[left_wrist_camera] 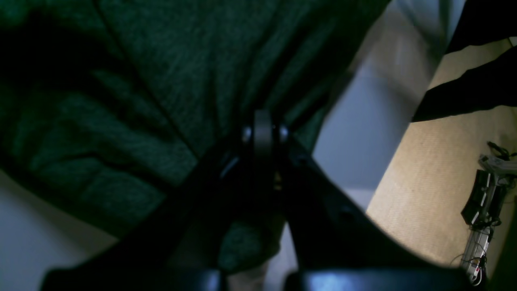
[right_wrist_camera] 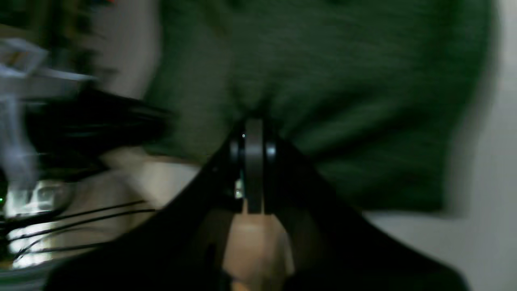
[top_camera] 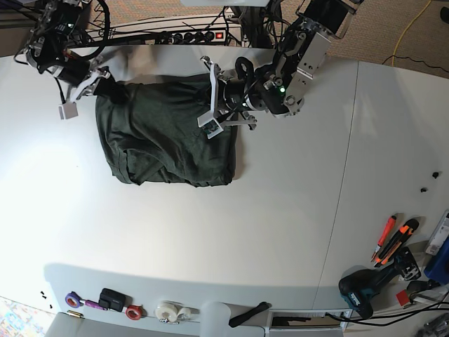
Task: Layout the t-shirt on the table in an organized manner, then fold the t-shirt properly
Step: 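Hold the bundle edge with the left gripper while the right gripper releases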
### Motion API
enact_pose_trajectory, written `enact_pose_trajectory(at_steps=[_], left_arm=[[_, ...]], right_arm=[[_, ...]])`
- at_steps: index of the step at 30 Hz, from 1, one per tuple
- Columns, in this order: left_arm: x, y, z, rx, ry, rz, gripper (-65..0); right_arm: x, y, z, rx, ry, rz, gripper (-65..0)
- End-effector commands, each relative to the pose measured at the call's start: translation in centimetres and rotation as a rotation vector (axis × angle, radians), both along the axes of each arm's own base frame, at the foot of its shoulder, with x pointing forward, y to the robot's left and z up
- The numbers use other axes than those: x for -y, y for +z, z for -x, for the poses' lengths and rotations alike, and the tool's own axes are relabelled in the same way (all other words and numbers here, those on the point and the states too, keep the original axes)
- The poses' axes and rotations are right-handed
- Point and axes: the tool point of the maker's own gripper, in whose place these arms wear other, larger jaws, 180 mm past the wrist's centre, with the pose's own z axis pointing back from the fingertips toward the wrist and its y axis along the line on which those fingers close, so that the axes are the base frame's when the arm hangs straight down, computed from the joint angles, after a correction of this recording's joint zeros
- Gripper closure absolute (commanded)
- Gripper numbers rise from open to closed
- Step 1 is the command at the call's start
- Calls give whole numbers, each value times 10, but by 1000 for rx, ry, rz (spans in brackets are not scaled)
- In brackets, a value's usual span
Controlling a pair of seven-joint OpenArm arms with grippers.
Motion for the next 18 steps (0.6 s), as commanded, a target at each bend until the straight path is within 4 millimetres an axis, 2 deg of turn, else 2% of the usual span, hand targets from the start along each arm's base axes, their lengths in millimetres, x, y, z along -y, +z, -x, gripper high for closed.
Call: enact_pose_trajectory(at_steps=[1, 5, 14, 16, 18], left_arm=[[4, 9, -5, 22, 2, 20, 0], [4, 8, -5, 21, 1, 18, 0], [4, 9, -5, 22, 1, 20, 0], [4, 9, -5, 24, 2, 21, 0], [4, 9, -5, 24, 2, 22, 0]], right_arm=[[16, 8, -10, 41, -16, 70, 0], [47, 3, -22, 30, -35, 261, 0], [90, 33, -43, 84, -25, 420, 0], [88, 47, -50, 136, -27, 374, 0], [69, 63, -52, 179, 1, 232, 0]])
